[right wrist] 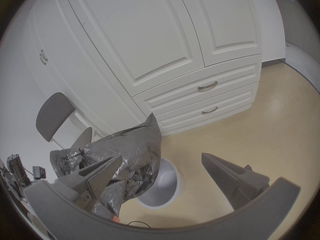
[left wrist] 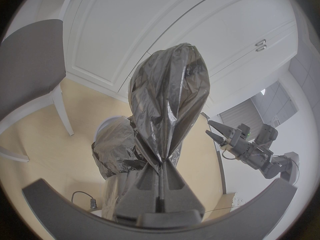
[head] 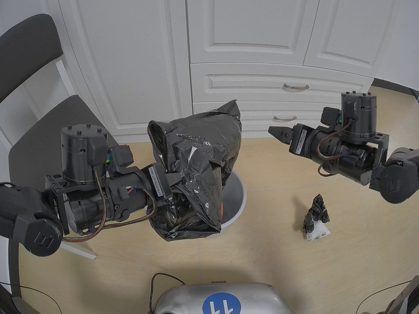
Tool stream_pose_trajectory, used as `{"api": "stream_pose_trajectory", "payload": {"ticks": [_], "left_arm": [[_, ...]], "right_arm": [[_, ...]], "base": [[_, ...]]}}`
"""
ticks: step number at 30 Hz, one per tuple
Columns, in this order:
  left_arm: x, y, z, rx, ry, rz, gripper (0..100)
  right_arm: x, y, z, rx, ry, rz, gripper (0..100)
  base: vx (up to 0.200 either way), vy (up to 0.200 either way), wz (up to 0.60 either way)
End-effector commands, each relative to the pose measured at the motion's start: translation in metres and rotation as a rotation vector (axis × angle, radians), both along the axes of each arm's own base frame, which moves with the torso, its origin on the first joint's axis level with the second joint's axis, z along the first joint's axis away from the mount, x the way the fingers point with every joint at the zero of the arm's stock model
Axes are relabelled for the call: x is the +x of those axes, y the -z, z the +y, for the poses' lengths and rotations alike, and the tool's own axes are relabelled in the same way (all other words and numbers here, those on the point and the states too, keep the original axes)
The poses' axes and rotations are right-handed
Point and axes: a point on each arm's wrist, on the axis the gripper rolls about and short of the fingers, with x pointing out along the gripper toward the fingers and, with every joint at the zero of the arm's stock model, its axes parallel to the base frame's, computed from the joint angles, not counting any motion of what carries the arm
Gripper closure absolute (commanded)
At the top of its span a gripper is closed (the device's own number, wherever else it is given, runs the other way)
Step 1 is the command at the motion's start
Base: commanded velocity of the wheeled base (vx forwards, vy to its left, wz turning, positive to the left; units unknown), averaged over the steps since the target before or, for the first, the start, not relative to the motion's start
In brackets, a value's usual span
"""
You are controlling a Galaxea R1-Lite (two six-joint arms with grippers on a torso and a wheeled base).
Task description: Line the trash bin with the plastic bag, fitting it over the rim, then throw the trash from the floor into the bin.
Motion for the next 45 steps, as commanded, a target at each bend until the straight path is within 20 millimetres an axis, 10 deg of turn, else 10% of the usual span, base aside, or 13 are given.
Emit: {"api": "stream_pose_trajectory", "payload": {"ticks": [1,2,3,17,30,45], "left_arm": [[-0.002,0.002,0.0,0.016,0.01,0.001,100],[-0.003,0.004,0.0,0.025,0.012,0.004,100],[-0.004,0.005,0.0,0.034,0.017,0.007,100],[-0.009,0.012,0.001,0.125,0.049,0.042,100],[-0.013,0.018,0.0,0.16,0.072,0.044,100],[0.014,0.035,0.011,0.189,-0.009,0.082,100]], "right_arm": [[0.024,0.03,0.011,-0.007,0.01,0.025,0],[0.025,0.031,0.012,-0.004,0.011,0.016,0],[0.028,0.033,0.012,-0.001,0.014,0.011,100],[0.057,0.035,0.02,0.117,0.058,-0.001,100],[0.108,0.128,0.088,0.174,-0.039,0.019,100],[0.077,0.188,0.15,0.207,-0.161,0.143,100]], "base": [[0.0,0.0,0.0],[0.0,0.0,0.0],[0.0,0.0,0.0],[0.0,0.0,0.0],[0.0,0.0,0.0],[0.0,0.0,0.0]]}}
